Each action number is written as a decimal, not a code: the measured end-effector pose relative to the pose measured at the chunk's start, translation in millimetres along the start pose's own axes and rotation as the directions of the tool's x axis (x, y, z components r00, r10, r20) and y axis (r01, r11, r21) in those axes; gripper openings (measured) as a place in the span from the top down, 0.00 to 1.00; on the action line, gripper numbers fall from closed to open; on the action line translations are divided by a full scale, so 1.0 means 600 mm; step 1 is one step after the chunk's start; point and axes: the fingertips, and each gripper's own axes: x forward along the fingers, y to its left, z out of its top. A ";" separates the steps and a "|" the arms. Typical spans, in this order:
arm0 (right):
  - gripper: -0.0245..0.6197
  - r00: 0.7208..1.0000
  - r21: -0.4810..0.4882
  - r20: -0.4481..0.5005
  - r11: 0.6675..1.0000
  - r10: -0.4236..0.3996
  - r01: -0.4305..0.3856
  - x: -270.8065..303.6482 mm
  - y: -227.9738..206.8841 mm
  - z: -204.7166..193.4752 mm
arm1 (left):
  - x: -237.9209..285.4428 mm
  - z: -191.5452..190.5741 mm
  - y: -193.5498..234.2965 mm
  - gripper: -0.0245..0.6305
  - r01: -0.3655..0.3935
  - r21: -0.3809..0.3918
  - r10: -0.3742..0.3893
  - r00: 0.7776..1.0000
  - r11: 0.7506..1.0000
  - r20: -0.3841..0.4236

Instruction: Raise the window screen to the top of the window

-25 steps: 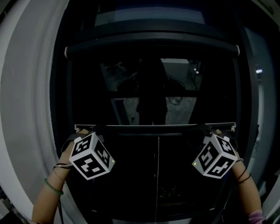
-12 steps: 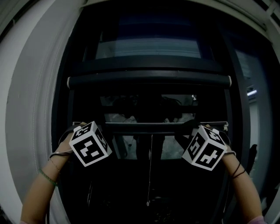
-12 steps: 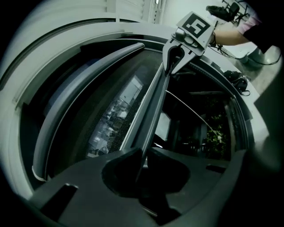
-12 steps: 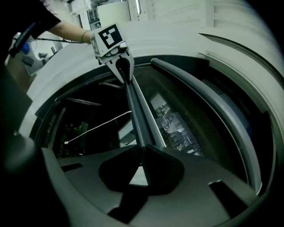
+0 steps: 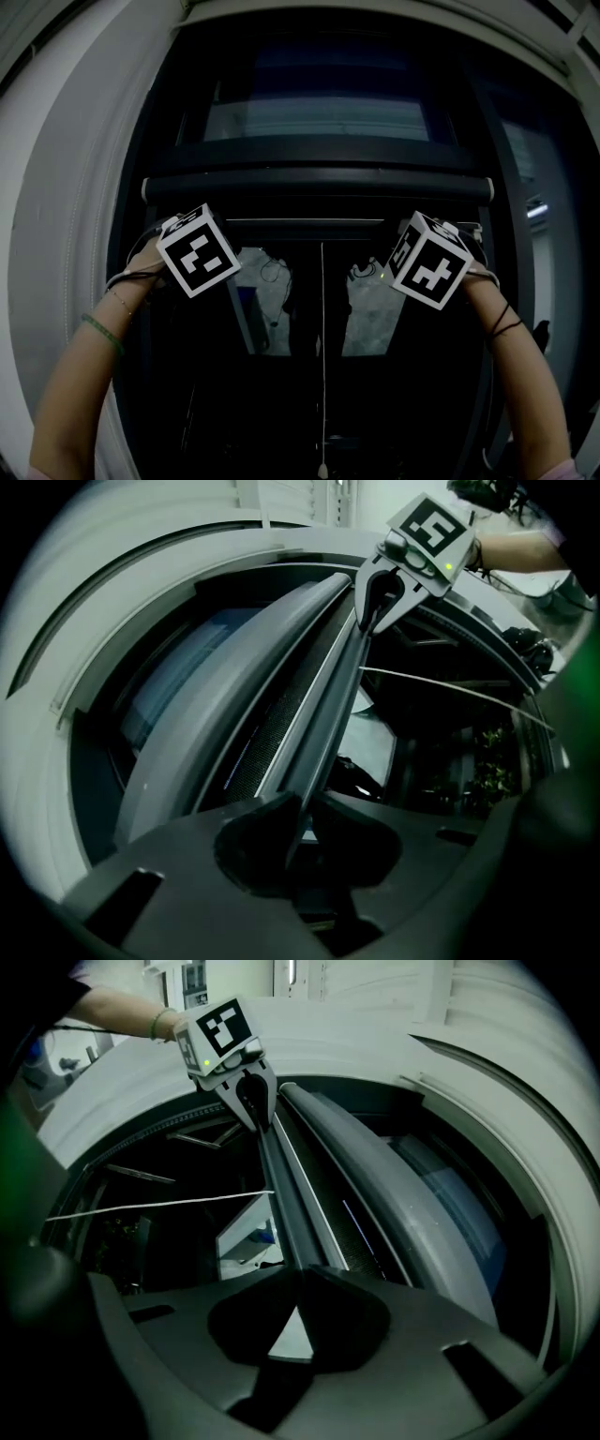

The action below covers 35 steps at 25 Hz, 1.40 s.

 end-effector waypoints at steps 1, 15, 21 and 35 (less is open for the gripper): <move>0.90 1.000 0.005 -0.006 1.000 -0.009 0.010 0.002 -0.012 0.003 | 0.002 0.004 0.013 0.88 -0.015 0.002 0.015 1.000 1.000 -0.006; 0.88 0.994 0.140 0.064 0.987 -0.089 0.080 0.010 -0.071 0.023 | -0.001 0.028 0.072 0.87 -0.126 -0.091 0.135 0.986 0.988 0.100; 0.87 0.980 0.312 0.175 0.949 -0.092 0.033 -0.024 -0.039 0.028 | -0.041 0.029 0.056 0.84 -0.084 -0.367 0.184 0.951 0.926 0.247; 0.87 0.946 0.577 0.317 0.804 -0.059 -0.143 -0.150 0.232 0.003 | -0.140 -0.039 -0.261 0.84 0.249 -0.485 -0.049 0.920 0.838 0.388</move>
